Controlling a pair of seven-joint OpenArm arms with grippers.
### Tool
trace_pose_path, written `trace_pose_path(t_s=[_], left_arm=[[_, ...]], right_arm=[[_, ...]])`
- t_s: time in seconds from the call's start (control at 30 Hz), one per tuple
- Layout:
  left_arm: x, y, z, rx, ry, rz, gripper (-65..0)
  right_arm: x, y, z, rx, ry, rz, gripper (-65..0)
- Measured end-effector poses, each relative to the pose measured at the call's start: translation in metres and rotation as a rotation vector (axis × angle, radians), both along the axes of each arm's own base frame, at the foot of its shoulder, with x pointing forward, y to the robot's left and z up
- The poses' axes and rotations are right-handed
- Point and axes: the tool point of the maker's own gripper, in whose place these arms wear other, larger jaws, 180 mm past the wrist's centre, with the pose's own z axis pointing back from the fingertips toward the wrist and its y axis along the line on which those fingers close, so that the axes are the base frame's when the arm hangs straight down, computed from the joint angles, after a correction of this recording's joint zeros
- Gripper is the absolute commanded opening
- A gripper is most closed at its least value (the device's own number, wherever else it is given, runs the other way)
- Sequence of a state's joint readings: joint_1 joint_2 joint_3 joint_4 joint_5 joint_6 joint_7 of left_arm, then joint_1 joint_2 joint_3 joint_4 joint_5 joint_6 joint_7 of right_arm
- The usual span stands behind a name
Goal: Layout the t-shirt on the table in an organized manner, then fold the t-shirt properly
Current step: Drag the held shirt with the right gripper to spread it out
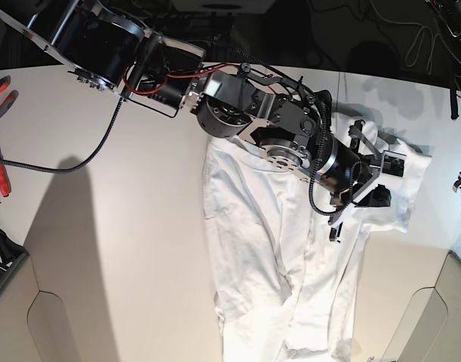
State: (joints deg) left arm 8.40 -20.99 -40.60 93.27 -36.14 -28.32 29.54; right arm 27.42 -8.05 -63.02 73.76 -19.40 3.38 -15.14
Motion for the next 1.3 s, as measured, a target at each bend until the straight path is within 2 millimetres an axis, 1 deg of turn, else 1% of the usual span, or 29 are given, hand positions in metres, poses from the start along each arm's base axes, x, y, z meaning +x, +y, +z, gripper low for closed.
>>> trace_pose_path(t_s=[0.1,0.13,0.17,0.2,0.23,0.27,0.3,0.33,0.4,0.47,0.53,0.6,0.7,0.83,0.93,0.97,1.0,1.03,1.07,1.1,1.13,1.2,1.3], left_arm=[[0.0,0.0,0.0,-0.001,-0.002,-0.001,-38.3],[0.0,0.0,0.0,-0.002,-0.001,0.0,-38.4],[0.0,0.0,0.0,-0.002,-0.001,-0.001,-38.3],[0.0,0.0,0.0,-0.001,-0.001,-0.001,-38.3],[0.0,0.0,0.0,-0.002,-0.001,-0.001,-38.3],[0.0,0.0,0.0,-0.001,-0.002,0.0,-38.3],[0.0,0.0,0.0,-0.002,-0.001,0.0,-38.3],[0.0,0.0,0.0,-0.002,-0.002,0.0,-38.3],[0.0,0.0,0.0,-0.002,-0.002,-0.001,-38.3],[0.001,0.0,0.001,-0.002,-0.004,-0.001,-38.3],[0.001,0.0,0.002,0.0,-0.004,-0.001,-38.3],[0.001,0.0,0.002,0.0,-0.004,-0.001,-38.3],[0.001,0.0,0.001,0.0,-0.002,-0.001,-38.3],[0.001,0.0,0.0,-0.001,0.004,-0.002,-38.3],[0.001,0.0,0.0,-0.002,0.002,-0.002,-38.3],[0.001,-0.001,0.001,-0.008,-0.002,-0.003,-38.3],[0.001,-0.001,0.001,-0.011,-0.004,-0.003,-38.3],[0.001,-0.001,0.001,-0.012,-0.005,-0.003,-38.3],[0.002,-0.001,0.002,-0.014,-0.008,-0.004,-38.3],[0.002,-0.001,0.002,-0.014,-0.008,-0.004,-38.3],[0.002,-0.001,0.002,-0.014,-0.008,-0.004,-38.3],[0.002,-0.001,0.002,-0.012,-0.007,-0.003,-38.3],[0.002,0.0,0.004,-0.004,-0.021,0.0,-38.3]], right_arm=[[0.008,-0.005,0.029,0.076,0.01,-0.038,-65.0],[0.012,-0.008,0.034,0.082,0.041,-0.052,-65.0],[0.011,-0.01,0.03,0.058,0.089,-0.043,-65.0],[0.008,-0.011,0.021,0.029,0.153,-0.035,-65.0],[0.001,-0.012,0.011,-0.007,0.206,-0.017,-54.1],[-0.01,-0.011,-0.001,-0.039,0.257,0.017,-41.4],[-0.025,-0.009,-0.014,-0.067,0.304,0.064,-33.2],[-0.04,-0.008,-0.026,-0.083,0.341,0.089,-29.9],[-0.069,-0.005,-0.052,-0.121,0.4,0.12,-29.9],[-0.094,-0.002,-0.071,-0.167,0.425,0.16,-29.9],[-0.109,-0.001,-0.089,-0.254,0.379,0.196,-29.8],[-0.116,-0.007,-0.113,-0.337,0.339,0.2,-29.9],[-0.113,-0.027,-0.149,-0.459,0.294,0.157,-29.8],[-0.105,-0.029,-0.16,-0.463,0.28,0.145,-29.8],[-0.098,-0.028,-0.162,-0.423,0.249,0.126,-30.2],[-0.093,-0.028,-0.161,-0.411,0.23,0.11,-31.3],[-0.088,-0.029,-0.16,-0.408,0.198,0.1,-34.4],[-0.085,-0.029,-0.16,-0.41,0.175,0.091,-39.9],[-0.081,-0.032,-0.16,-0.42,0.161,0.078,-48.1],[-0.075,-0.035,-0.16,-0.433,0.145,0.06,-58.9],[-0.068,-0.039,-0.16,-0.445,0.127,0.043,-65.0],[-0.054,-0.047,-0.158,-0.455,0.085,0.009,-65.0],[-0.04,-0.047,-0.146,-0.452,0.002,-0.009,-65.0]])
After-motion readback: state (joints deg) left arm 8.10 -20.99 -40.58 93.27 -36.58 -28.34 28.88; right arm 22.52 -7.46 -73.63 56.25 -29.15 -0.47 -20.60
